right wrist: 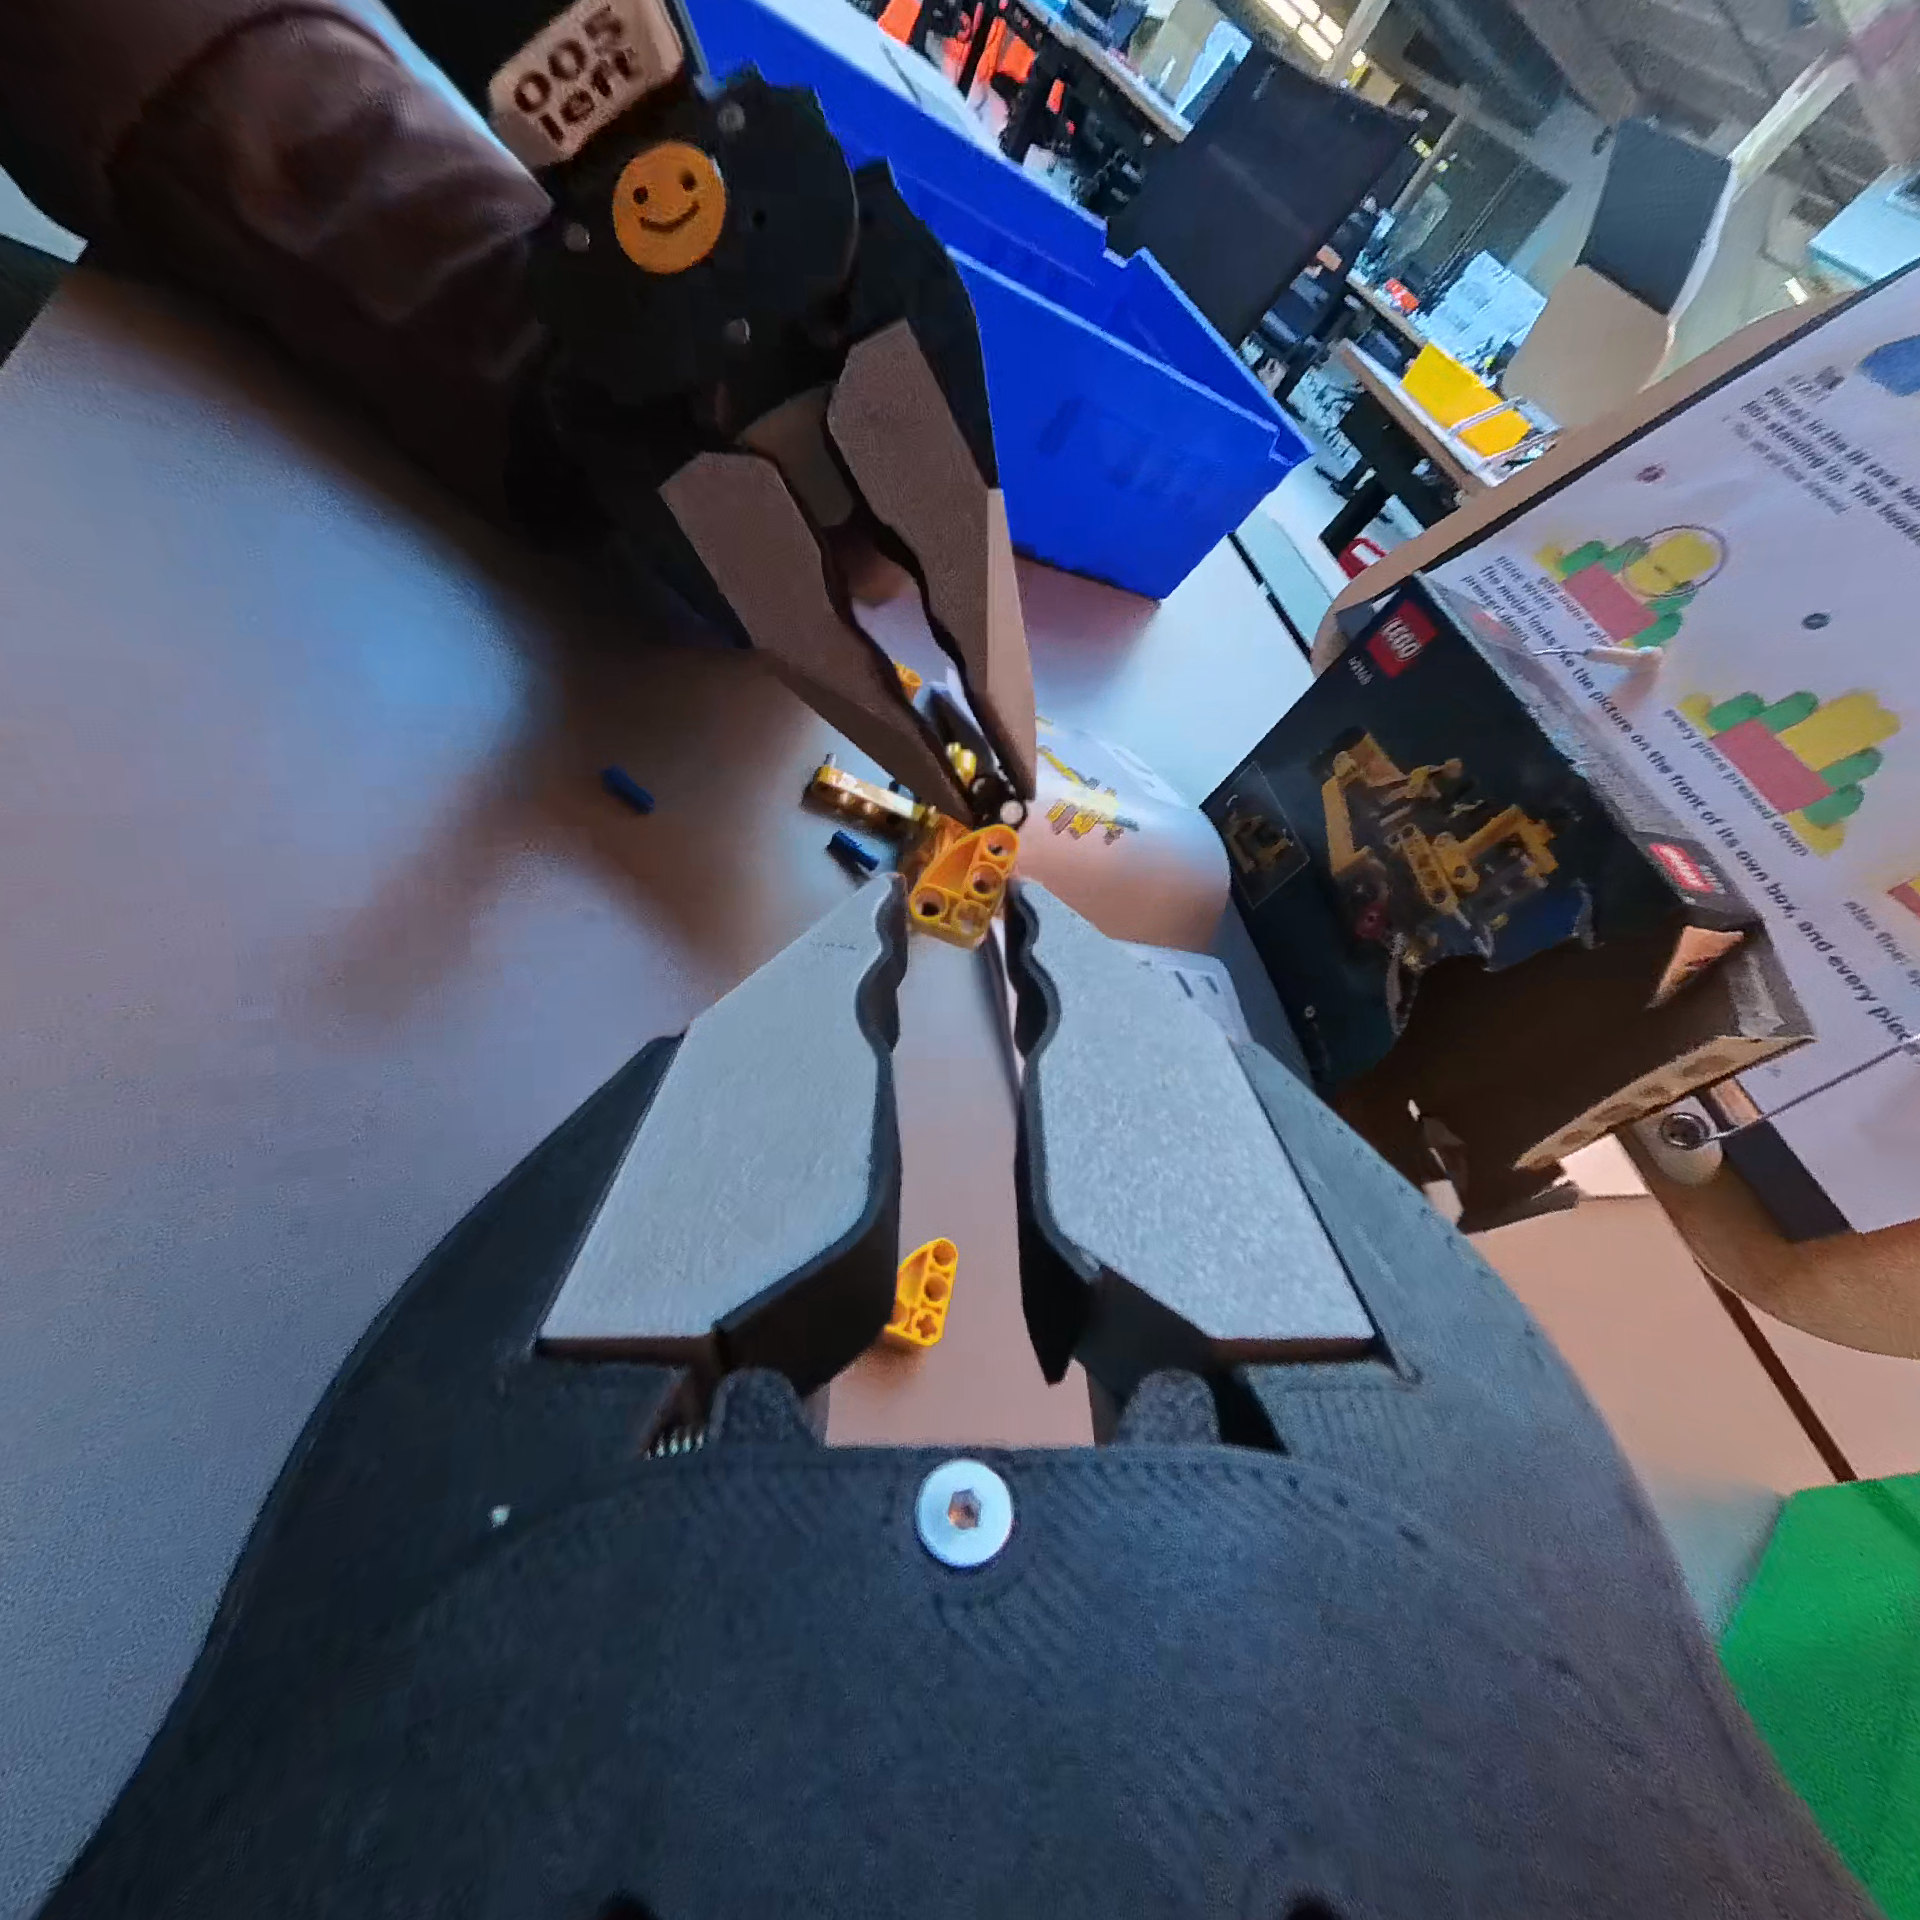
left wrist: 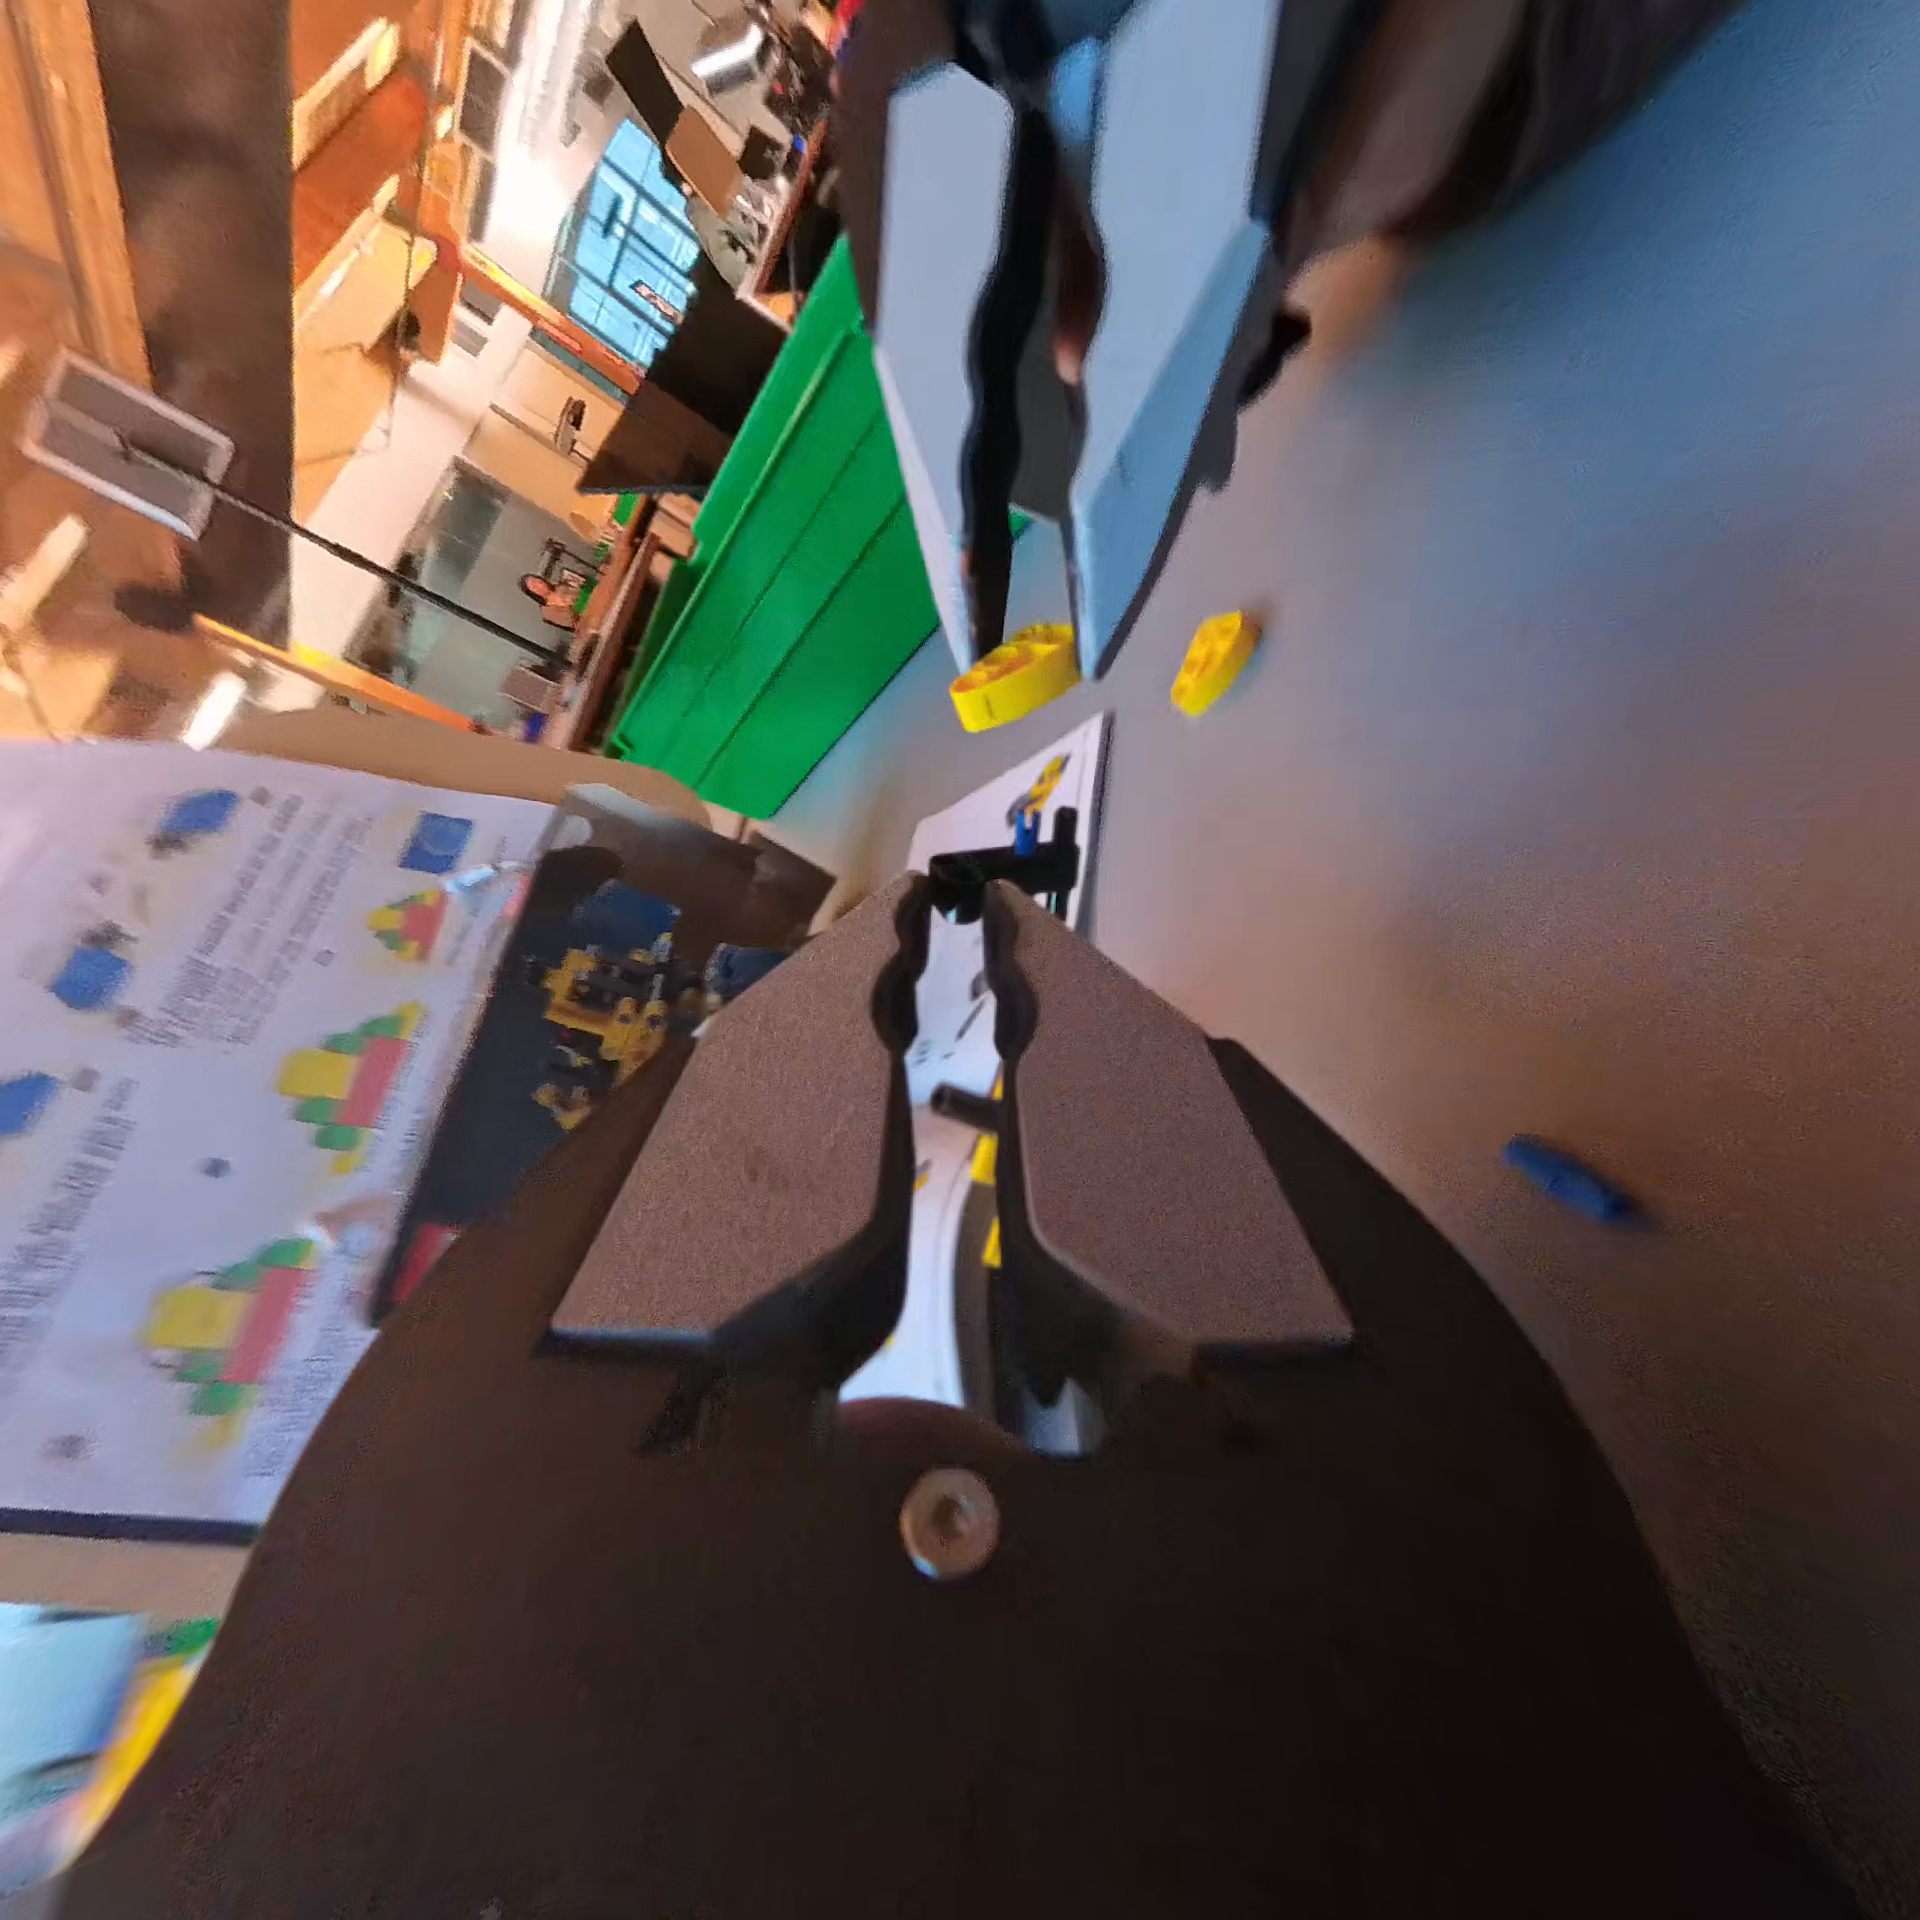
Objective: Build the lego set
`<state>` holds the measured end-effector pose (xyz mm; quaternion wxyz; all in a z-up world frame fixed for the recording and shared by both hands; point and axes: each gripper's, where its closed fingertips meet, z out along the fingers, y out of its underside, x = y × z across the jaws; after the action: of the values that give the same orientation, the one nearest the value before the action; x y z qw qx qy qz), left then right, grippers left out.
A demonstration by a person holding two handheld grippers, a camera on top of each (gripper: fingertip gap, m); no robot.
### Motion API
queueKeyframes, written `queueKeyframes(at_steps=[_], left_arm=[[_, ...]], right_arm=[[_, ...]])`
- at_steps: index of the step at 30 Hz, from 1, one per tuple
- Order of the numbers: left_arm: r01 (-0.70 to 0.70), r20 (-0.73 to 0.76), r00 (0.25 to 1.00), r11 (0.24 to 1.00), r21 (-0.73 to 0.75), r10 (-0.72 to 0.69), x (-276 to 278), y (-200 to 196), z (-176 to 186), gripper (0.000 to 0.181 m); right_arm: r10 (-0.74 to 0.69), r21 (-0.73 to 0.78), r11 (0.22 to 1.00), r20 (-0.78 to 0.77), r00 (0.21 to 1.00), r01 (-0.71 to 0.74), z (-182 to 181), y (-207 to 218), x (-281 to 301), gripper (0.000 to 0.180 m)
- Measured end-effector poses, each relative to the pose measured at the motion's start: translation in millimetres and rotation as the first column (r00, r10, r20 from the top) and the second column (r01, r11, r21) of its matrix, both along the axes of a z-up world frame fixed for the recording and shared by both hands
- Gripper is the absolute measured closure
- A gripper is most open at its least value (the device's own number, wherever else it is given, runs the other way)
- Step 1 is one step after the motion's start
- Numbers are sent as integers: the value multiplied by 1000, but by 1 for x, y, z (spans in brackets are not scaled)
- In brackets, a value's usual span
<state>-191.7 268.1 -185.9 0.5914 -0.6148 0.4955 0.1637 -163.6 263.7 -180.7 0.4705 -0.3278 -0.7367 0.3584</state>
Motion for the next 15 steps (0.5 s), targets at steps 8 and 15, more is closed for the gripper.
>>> queueKeyframes(at_steps=[8, 15], left_arm=[[-8, -146, 989, 1000, -7, 7, 2, 0, -15, 174], [-22, -164, 986, 1000, 4, 22, 0, 1, -15, 174]], right_arm=[[8, 19, 1000, 281, 960, -13, -53, 0, 0, 165], [7, 20, 1000, 378, 926, -16, -67, 1, 6, 165]])
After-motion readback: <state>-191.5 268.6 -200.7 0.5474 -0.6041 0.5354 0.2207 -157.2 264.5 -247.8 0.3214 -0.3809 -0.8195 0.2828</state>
